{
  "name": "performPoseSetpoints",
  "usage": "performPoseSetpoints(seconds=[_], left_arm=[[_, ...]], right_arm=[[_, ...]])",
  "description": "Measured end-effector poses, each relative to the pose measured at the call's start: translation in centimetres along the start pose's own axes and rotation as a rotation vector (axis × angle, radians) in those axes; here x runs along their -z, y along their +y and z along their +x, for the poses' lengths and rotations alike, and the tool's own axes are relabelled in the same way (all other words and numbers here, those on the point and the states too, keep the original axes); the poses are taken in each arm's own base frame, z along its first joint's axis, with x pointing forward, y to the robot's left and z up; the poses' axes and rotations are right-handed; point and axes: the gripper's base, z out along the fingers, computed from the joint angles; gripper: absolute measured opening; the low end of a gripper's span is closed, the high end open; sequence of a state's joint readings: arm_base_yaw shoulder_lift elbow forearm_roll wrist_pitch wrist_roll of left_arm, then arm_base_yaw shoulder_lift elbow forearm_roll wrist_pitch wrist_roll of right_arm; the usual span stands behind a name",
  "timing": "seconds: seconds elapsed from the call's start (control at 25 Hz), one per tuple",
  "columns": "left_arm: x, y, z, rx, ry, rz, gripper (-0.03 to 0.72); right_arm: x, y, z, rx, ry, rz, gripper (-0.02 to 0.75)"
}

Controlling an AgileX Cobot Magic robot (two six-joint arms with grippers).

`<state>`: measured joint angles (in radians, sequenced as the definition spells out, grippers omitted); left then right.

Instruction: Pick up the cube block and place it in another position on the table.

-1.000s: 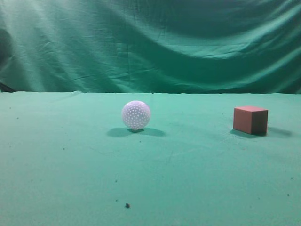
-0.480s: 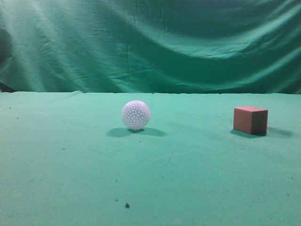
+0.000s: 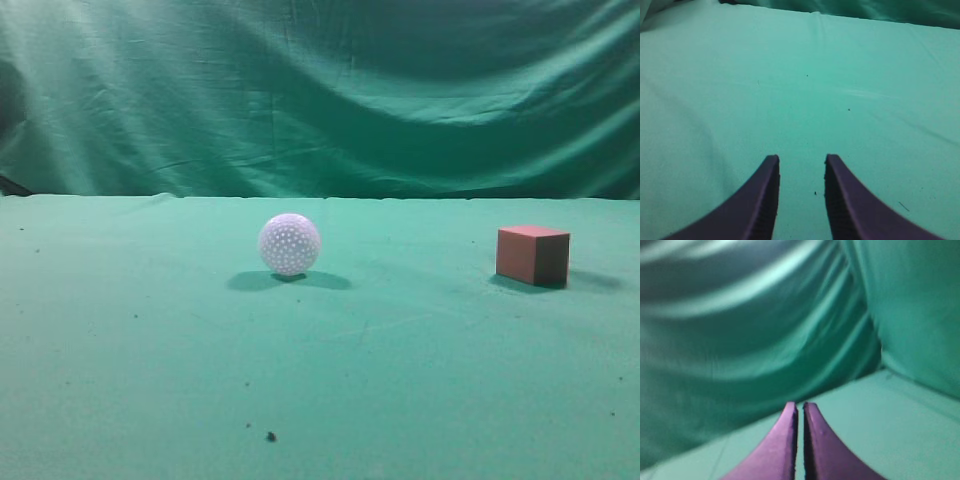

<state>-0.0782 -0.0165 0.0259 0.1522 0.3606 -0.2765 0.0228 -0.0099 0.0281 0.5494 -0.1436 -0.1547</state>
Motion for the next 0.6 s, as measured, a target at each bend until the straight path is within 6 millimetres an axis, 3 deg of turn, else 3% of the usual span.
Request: performPoseSetpoints(seconds=[0.16,0.28,0.4,0.6], left_arm=[[0.0,0.0,0.0,0.0,0.0,0.0,0.262],[0.0,0.0,0.0,0.0,0.0,0.0,0.262],[0.0,0.0,0.0,0.0,0.0,0.0,0.262],[0.0,0.0,0.0,0.0,0.0,0.0,0.262]], right_arm=[[0.0,0.5,-2.0,0.017,-0.099,-0.004,0.0],[-0.3,2.2,-4.9,0.108,-0.086,-0.047,0.0],[-2.0,3.6,-5.6,0.158,0.122,-0.083,0.0],[-5.0,4.1,-3.6,0.173,0.489,-0.088,0.0]])
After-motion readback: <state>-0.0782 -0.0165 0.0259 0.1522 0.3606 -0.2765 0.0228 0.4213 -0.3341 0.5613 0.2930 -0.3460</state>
